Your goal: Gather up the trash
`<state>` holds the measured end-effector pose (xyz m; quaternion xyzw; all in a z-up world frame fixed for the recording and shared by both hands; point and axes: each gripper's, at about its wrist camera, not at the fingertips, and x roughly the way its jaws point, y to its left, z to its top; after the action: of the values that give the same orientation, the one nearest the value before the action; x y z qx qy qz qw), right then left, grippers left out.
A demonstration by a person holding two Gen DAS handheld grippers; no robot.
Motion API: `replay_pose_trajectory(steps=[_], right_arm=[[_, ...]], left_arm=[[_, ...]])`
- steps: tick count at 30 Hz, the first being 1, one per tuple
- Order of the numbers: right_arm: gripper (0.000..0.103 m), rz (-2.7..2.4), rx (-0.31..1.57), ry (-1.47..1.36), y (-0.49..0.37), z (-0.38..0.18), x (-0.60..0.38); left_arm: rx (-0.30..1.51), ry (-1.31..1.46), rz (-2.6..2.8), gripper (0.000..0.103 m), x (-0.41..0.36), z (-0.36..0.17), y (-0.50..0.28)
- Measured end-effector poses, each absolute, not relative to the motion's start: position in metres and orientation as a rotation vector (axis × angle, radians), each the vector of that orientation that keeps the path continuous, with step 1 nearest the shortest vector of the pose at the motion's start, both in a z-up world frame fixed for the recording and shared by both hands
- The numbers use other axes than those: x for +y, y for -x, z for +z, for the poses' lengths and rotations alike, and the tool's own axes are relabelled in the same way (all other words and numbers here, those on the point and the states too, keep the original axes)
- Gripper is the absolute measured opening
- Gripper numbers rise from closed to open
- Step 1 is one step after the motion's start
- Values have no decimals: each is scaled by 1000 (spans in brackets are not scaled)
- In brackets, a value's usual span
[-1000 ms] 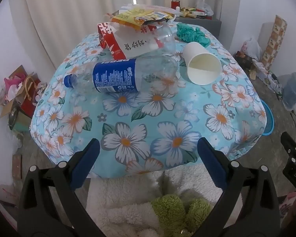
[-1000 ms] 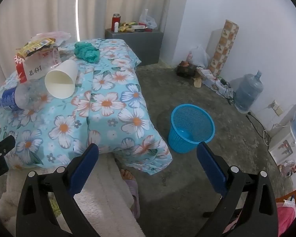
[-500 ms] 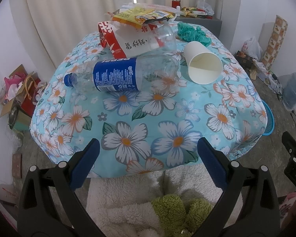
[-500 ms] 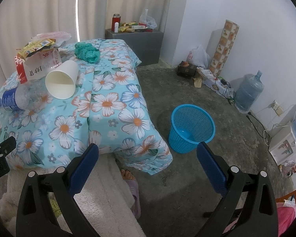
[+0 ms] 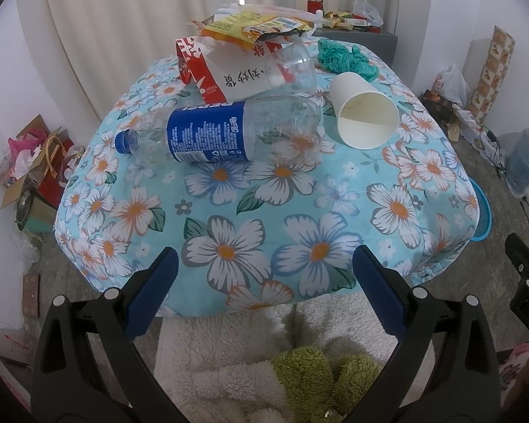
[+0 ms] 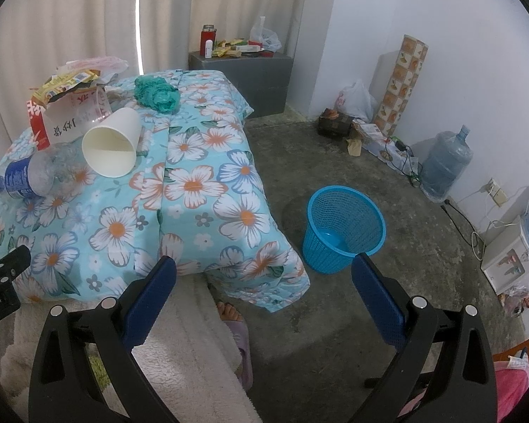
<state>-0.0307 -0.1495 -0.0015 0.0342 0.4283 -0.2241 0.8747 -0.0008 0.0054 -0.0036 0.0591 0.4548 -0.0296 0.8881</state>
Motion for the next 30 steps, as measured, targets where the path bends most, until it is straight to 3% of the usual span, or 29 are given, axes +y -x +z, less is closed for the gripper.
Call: replay_pose_trajectory(steps=[30], right_arm=[[97, -465, 895, -75, 28, 0, -147]], left_arm=[[946, -125, -59, 95, 8, -6, -1]])
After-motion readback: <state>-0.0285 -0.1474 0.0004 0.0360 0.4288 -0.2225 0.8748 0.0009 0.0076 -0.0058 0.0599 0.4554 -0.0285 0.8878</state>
